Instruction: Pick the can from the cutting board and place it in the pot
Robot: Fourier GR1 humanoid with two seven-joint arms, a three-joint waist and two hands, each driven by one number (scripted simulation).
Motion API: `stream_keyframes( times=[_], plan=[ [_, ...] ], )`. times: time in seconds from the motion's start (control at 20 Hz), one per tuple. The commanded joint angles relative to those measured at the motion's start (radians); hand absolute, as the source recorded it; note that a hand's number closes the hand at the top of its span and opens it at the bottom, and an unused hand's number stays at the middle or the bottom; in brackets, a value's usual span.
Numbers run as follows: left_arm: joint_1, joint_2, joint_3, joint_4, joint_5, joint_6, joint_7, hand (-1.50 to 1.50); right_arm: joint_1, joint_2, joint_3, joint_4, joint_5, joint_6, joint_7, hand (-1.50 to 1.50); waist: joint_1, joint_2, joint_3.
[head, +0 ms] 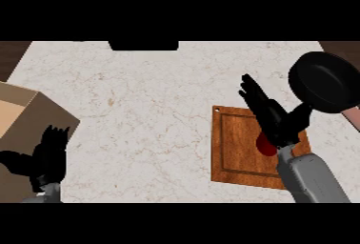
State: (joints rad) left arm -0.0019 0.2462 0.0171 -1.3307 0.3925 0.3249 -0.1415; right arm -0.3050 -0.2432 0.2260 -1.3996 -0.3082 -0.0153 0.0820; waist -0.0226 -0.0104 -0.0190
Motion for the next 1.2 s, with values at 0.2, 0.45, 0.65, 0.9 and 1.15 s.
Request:
stream_keyframes(
  times=[0.2,0.45,0.65,0.9,1.15],
  plan=[
    [-0.164,0.089,-0.049,-0.142,-0.083,-0.029,-0.002,0.0,-0.184,-0.236,-0.174,0.021,-0.282,0.487,-0.047,1.5,0.022,0.016,0.029],
    [-0.223,0.091,-0.094,-0.176,-0.078,-0.07,0.049,0.0,-0.174,-0.507,-0.211,0.161,0.039,0.563,-0.294,-1.5,0.03,0.036,0.028],
    [-0.213,0.085,-0.114,-0.195,-0.09,-0.066,0.057,0.0,-0.119,-0.57,-0.24,0.21,0.103,0.719,-0.639,-1.5,0.034,0.031,0.028],
    [-0.268,0.096,-0.107,-0.176,-0.091,-0.063,0.105,0.0,-0.162,-0.679,-0.2,0.3,0.315,0.73,-0.86,-1.5,0.052,0.03,0.024],
    [-0.257,0.103,-0.107,-0.224,-0.083,-0.06,0.149,0.0,-0.167,-0.778,-0.067,0.244,0.462,0.694,-0.886,-1.5,0.051,0.019,0.021]
  ],
)
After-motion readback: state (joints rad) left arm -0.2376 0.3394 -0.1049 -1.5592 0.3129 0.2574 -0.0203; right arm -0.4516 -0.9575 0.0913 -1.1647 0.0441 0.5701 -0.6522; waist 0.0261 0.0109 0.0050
